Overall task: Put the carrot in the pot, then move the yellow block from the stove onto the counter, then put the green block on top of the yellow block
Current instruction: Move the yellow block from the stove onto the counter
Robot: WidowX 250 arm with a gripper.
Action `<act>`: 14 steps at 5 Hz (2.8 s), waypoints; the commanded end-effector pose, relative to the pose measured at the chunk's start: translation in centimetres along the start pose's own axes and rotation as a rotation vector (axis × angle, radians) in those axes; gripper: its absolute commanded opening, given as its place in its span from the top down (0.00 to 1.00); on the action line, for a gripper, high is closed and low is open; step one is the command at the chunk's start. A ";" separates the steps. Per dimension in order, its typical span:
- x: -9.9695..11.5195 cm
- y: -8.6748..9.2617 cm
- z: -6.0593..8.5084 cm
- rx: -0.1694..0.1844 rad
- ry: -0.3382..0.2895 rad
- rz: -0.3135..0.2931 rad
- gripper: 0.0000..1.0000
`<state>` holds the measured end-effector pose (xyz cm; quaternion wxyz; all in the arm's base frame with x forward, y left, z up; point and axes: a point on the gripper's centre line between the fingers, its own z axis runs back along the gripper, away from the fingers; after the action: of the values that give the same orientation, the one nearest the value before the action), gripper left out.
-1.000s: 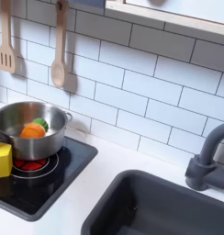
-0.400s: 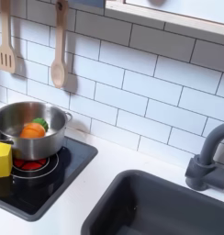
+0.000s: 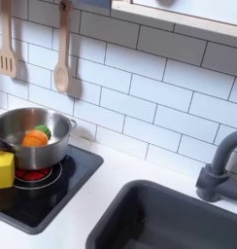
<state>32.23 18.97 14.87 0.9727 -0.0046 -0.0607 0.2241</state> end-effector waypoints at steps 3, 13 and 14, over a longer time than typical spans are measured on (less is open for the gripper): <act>-1.5 -1.7 -0.2 -0.010 0.003 -0.029 0.00; -4.6 -6.3 0.2 -0.061 -0.002 -0.098 0.00; -4.9 -6.7 0.1 -0.067 0.006 -0.107 0.00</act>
<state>30.70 10.81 14.97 0.9825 -0.0339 -0.0699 0.1694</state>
